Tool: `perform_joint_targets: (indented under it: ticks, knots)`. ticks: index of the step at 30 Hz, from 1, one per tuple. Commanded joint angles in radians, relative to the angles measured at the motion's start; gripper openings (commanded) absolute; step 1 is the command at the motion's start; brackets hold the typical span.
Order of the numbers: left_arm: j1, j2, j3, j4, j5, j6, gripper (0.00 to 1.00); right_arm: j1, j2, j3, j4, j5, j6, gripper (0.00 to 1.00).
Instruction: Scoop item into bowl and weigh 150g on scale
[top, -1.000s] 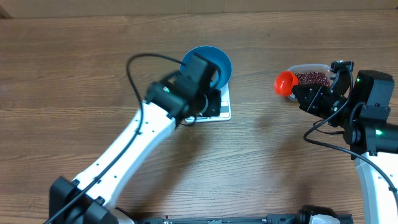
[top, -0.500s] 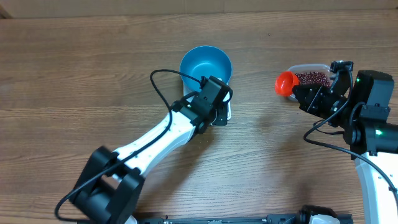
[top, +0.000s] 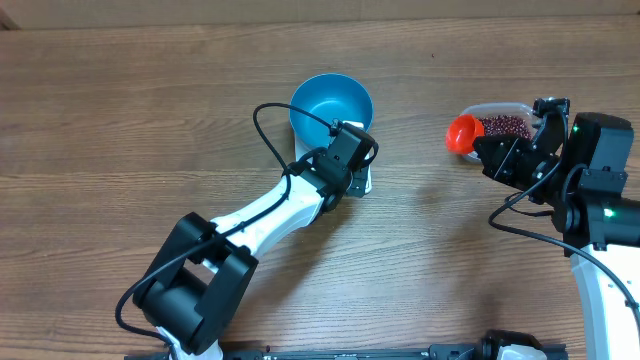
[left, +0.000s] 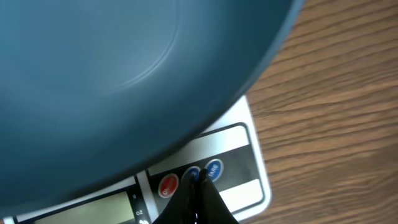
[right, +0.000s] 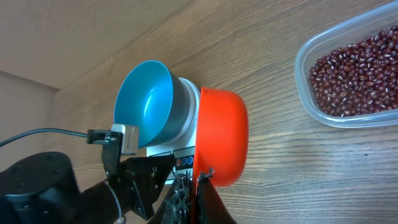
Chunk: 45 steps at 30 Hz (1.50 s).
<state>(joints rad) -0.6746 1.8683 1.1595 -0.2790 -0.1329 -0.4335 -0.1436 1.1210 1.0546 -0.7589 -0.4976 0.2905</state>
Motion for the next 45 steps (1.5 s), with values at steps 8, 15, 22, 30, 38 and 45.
perform_joint_targets:
  ticks: [8,15,22,30,38,45]
  knots:
    - [-0.007,0.043,-0.009,0.013,-0.066,0.030,0.04,-0.003,-0.011,0.027,0.002,0.008,-0.007,0.04]
    - [-0.008,0.059,-0.009,0.024,-0.081,0.026,0.04,-0.003,-0.011,0.027,0.001,0.007,-0.007,0.04]
    - [-0.007,0.076,-0.009,0.031,-0.081,0.026,0.04,-0.003,-0.011,0.027,0.001,0.008,-0.007,0.04]
    - [-0.006,0.077,-0.009,0.019,-0.096,-0.002,0.04,-0.003,-0.011,0.027,0.001,0.008,-0.007,0.04]
    - [-0.006,0.077,-0.009,0.001,-0.103,-0.016,0.04,-0.003,-0.011,0.027,0.001,0.008,-0.007,0.04]
    - [-0.007,0.085,-0.009,-0.002,-0.097,-0.019,0.04,-0.003,-0.011,0.027,0.001,0.007,-0.007,0.04]
